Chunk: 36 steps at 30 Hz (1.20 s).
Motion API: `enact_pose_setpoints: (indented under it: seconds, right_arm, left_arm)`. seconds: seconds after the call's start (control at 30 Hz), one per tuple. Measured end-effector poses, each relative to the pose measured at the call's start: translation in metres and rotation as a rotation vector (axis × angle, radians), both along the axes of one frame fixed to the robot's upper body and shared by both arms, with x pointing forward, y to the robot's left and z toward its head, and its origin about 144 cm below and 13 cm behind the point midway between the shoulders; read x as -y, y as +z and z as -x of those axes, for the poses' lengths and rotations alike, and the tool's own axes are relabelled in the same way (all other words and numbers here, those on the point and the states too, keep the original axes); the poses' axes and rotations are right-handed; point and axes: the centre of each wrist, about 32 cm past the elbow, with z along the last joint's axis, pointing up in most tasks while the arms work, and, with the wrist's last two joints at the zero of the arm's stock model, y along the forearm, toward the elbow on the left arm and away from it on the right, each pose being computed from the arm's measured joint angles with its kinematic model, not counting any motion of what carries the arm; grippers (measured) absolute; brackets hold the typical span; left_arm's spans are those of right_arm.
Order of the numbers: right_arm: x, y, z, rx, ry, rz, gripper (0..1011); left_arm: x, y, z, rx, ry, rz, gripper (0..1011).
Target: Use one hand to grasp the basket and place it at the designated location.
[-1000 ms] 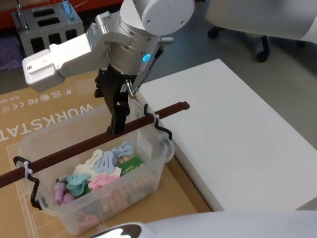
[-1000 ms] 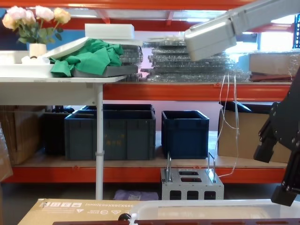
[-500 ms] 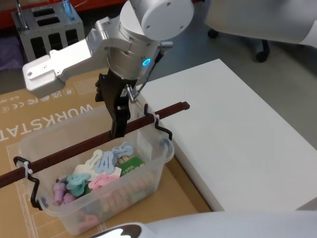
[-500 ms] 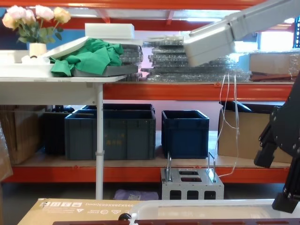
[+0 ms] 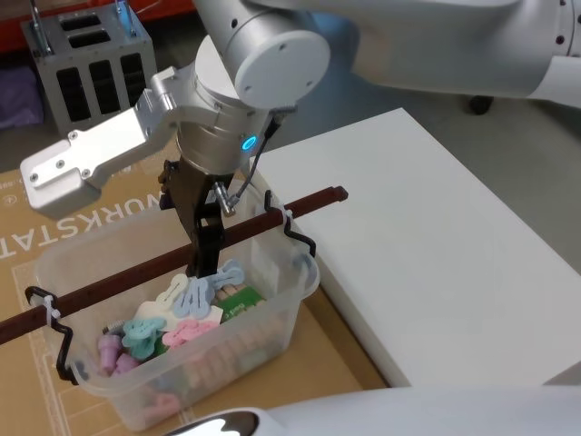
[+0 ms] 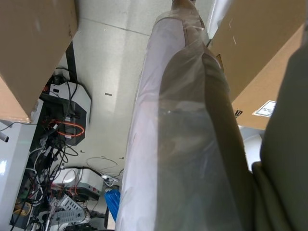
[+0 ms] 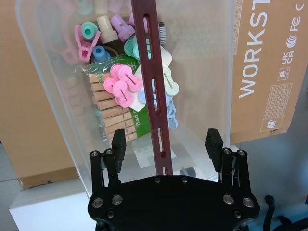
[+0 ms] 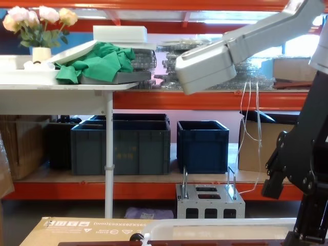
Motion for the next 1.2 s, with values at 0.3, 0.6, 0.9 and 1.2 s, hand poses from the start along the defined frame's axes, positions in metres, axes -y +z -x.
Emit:
enact_pose_setpoints:
  seconds: [0.3,0.6,0.9,1.2]
  right_arm:
    - [-0.01,-0.008,-0.003,-0.006,0.001,0.013,1001]
    - [-0.016,-0.015,-0.009,-0.008,-0.012,0.029,1001]
    - [-0.021,-0.028,-0.02,-0.012,-0.04,0.062,1001]
    - [-0.022,-0.032,-0.022,-0.014,-0.047,0.072,1001]
  left_arm:
    - [0.0,0.0,0.0,0.0,0.0,0.0,0]
    - [0.0,0.0,0.0,0.0,0.0,0.0,0]
    - [0.0,0.0,0.0,0.0,0.0,0.0,0]
    - [0.0,0.0,0.0,0.0,0.0,0.0,0]
